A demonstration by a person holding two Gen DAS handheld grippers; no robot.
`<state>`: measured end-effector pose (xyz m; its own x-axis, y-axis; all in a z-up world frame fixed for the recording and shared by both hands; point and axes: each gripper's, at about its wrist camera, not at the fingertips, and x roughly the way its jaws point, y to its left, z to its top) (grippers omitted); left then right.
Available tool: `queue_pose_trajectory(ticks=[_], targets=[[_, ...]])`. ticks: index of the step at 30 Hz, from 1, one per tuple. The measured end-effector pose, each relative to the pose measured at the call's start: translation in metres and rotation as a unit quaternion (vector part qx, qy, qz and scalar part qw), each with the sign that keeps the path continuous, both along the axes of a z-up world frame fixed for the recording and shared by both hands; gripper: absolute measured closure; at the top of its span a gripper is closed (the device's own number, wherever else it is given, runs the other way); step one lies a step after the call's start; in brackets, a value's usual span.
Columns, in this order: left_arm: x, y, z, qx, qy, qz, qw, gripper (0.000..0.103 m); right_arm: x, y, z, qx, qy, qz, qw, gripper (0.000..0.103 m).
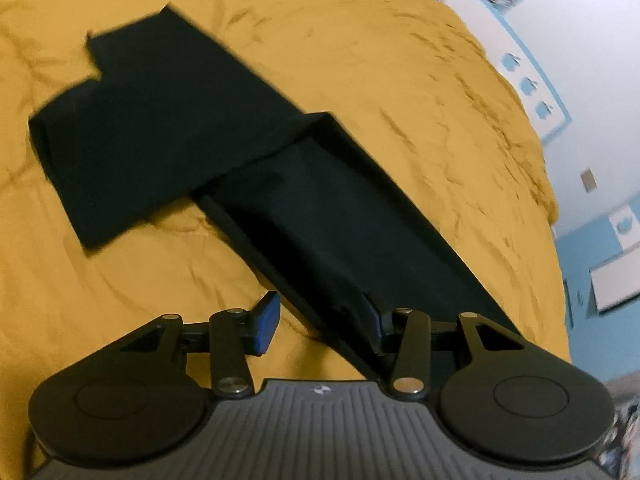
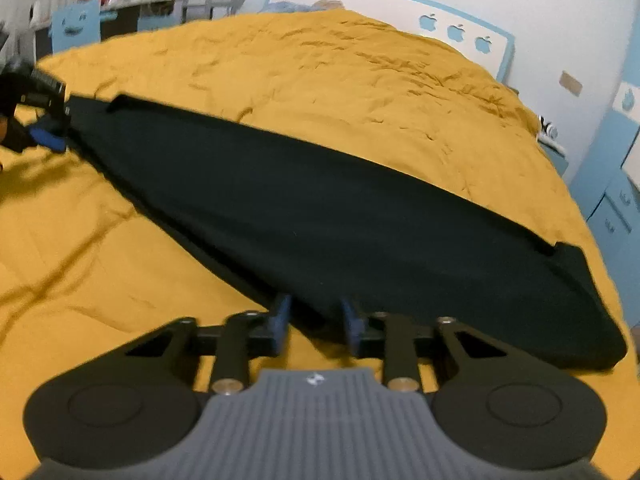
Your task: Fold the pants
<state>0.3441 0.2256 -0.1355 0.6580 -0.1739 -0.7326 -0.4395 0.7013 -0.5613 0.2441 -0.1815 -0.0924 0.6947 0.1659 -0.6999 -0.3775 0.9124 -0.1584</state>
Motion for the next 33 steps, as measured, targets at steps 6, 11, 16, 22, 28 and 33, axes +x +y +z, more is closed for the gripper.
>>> queue_pose_trajectory(ticks=[6,11,16,22,28,33], targets=[[0.003,-0.008,0.003,0.025,0.006,-0.008,0.9996,0.101,-0.007,-0.011,0.009,-0.010,-0.004,0.017,1.000,0.103],[0.003,-0.015,-0.010,0.065,0.039,-0.024,0.9968,0.103,-0.013,-0.015,-0.004,-0.026,0.029,0.036,0.999,0.103],[0.003,-0.017,-0.009,0.078,0.051,-0.029,0.9952,0.096,-0.014,-0.017,-0.018,-0.017,0.035,0.027,0.999,0.103],[-0.007,-0.034,0.026,0.164,0.026,-0.041,0.9853,0.084,-0.013,-0.050,0.016,0.043,0.027,0.020,0.999,0.080],[-0.001,-0.041,0.031,0.168,0.008,-0.050,0.9845,0.084,0.021,-0.142,0.048,0.112,0.006,-0.054,0.992,0.076],[0.002,-0.047,0.015,0.163,0.010,-0.059,0.9848,0.084,0.076,-0.228,0.053,0.126,-0.019,-0.139,0.982,0.075]])
